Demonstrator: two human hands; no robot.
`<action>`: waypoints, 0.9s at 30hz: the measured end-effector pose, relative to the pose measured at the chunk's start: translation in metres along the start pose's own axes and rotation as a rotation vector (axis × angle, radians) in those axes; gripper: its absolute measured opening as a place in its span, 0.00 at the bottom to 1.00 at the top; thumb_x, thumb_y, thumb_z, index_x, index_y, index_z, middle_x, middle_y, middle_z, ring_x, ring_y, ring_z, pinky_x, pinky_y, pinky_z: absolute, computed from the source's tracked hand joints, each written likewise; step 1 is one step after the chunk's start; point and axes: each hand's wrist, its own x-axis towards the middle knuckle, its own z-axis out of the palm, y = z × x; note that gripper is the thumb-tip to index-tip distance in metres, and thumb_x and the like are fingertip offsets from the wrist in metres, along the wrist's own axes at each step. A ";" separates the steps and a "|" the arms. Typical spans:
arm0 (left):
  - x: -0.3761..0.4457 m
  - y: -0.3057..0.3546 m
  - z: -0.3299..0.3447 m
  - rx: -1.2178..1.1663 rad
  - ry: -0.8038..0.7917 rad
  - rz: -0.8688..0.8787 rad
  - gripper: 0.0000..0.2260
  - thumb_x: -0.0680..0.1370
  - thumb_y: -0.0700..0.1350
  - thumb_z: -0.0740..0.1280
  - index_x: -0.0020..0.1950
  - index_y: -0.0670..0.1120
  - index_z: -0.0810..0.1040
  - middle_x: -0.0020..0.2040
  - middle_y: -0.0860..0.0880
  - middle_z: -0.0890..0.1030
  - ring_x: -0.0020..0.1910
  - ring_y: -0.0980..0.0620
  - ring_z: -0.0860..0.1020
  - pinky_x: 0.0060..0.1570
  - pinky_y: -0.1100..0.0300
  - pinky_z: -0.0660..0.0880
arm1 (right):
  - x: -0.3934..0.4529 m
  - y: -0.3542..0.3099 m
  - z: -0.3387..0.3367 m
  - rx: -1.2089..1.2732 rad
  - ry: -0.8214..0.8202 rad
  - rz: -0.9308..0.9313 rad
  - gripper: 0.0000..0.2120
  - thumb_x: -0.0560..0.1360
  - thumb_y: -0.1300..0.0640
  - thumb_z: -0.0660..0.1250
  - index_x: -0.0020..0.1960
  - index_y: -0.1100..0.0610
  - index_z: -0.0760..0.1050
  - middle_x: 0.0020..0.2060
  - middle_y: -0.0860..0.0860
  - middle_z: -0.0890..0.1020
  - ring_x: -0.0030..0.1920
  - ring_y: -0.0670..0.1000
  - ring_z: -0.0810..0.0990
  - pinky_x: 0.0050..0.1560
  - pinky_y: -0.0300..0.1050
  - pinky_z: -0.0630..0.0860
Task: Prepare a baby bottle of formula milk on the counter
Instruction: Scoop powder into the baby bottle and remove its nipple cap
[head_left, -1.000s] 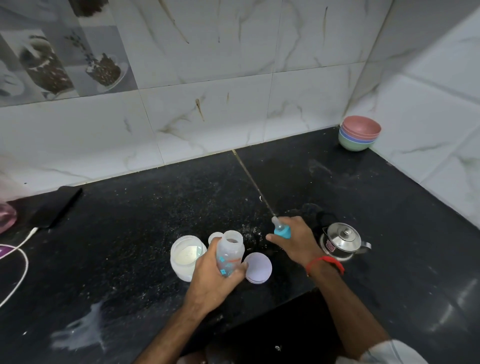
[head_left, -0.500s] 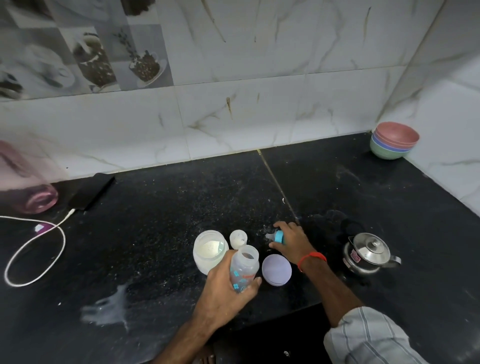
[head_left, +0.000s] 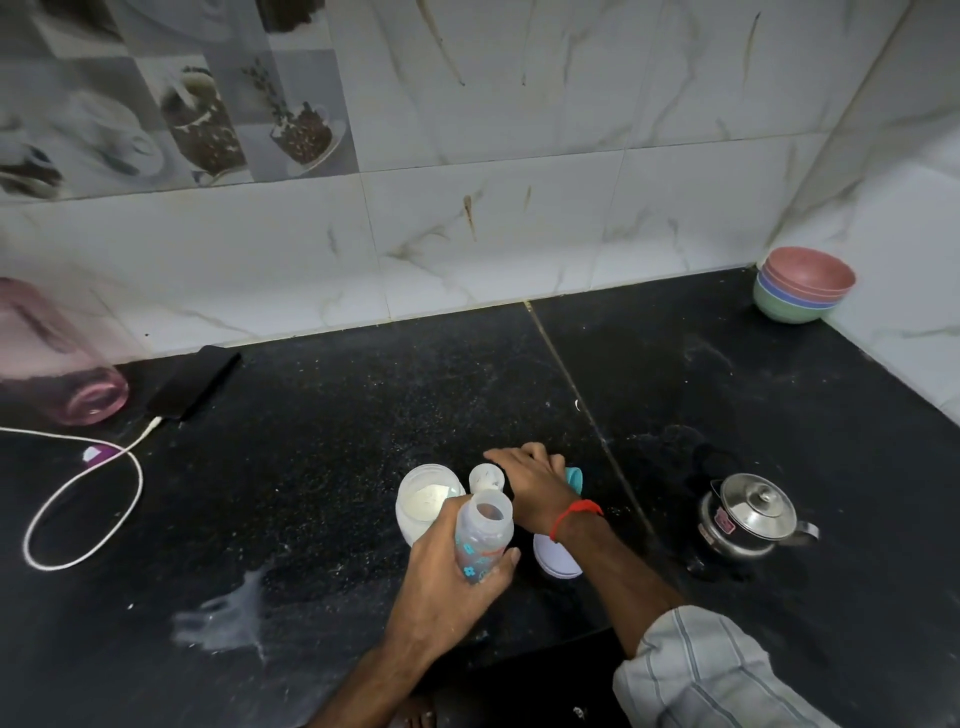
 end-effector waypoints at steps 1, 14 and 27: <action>0.000 -0.001 -0.002 0.003 0.007 -0.002 0.19 0.71 0.47 0.80 0.55 0.57 0.75 0.48 0.55 0.83 0.48 0.54 0.83 0.45 0.61 0.81 | 0.002 -0.001 0.002 0.010 -0.004 0.002 0.28 0.77 0.43 0.67 0.74 0.47 0.67 0.73 0.48 0.72 0.73 0.56 0.62 0.69 0.55 0.58; 0.004 0.001 0.000 0.016 -0.016 0.020 0.20 0.72 0.45 0.80 0.54 0.59 0.73 0.50 0.65 0.81 0.49 0.60 0.81 0.46 0.71 0.75 | -0.008 0.020 0.008 0.038 0.390 -0.059 0.26 0.70 0.56 0.76 0.66 0.51 0.75 0.66 0.49 0.80 0.68 0.55 0.75 0.63 0.55 0.65; 0.010 -0.001 -0.002 0.048 -0.015 0.014 0.21 0.72 0.50 0.80 0.57 0.61 0.72 0.53 0.59 0.80 0.56 0.62 0.79 0.50 0.68 0.78 | -0.018 0.030 -0.006 0.481 0.496 -0.002 0.28 0.67 0.58 0.82 0.64 0.54 0.77 0.61 0.52 0.81 0.63 0.53 0.79 0.67 0.51 0.73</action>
